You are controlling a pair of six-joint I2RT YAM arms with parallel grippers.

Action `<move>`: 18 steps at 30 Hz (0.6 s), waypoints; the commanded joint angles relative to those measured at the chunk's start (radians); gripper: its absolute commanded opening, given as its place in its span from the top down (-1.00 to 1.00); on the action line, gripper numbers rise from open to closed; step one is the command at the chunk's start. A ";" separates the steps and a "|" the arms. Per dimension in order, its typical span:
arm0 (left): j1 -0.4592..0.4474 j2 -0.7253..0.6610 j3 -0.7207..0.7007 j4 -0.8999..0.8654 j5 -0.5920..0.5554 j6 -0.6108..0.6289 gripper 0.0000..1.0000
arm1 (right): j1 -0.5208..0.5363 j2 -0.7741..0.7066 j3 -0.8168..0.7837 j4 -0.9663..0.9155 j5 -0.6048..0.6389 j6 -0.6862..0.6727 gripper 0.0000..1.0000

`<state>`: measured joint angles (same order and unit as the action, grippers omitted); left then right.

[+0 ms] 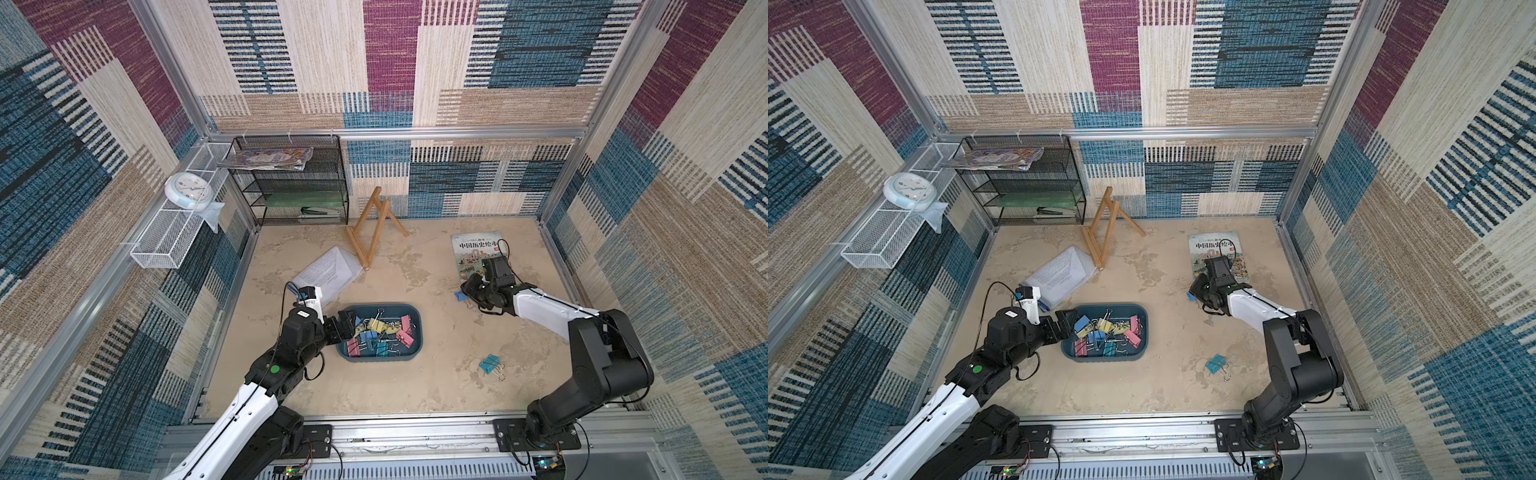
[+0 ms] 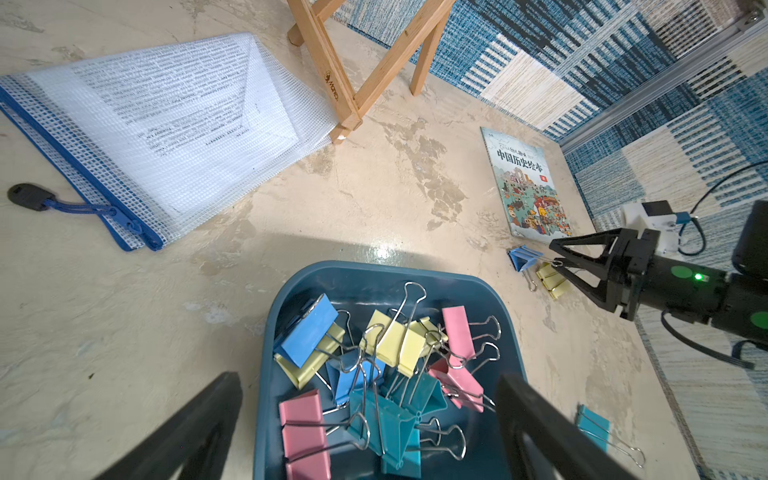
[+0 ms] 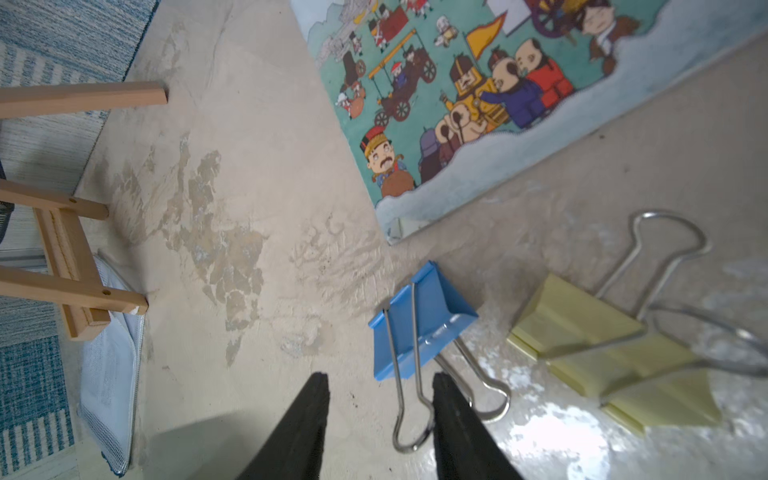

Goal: Put the binder clips in the storage box
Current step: Pick up the binder clip at the center of the board.

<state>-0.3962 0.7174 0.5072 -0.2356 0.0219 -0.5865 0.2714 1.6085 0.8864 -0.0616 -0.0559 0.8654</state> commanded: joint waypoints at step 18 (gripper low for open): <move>0.000 -0.004 -0.001 0.012 -0.008 -0.002 -0.98 | 0.011 -0.184 -0.042 -0.011 -0.078 -0.100 0.98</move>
<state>-0.3962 0.7128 0.5072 -0.2398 0.0086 -0.5808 0.2756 1.4708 0.8520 -0.0685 -0.1013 0.8040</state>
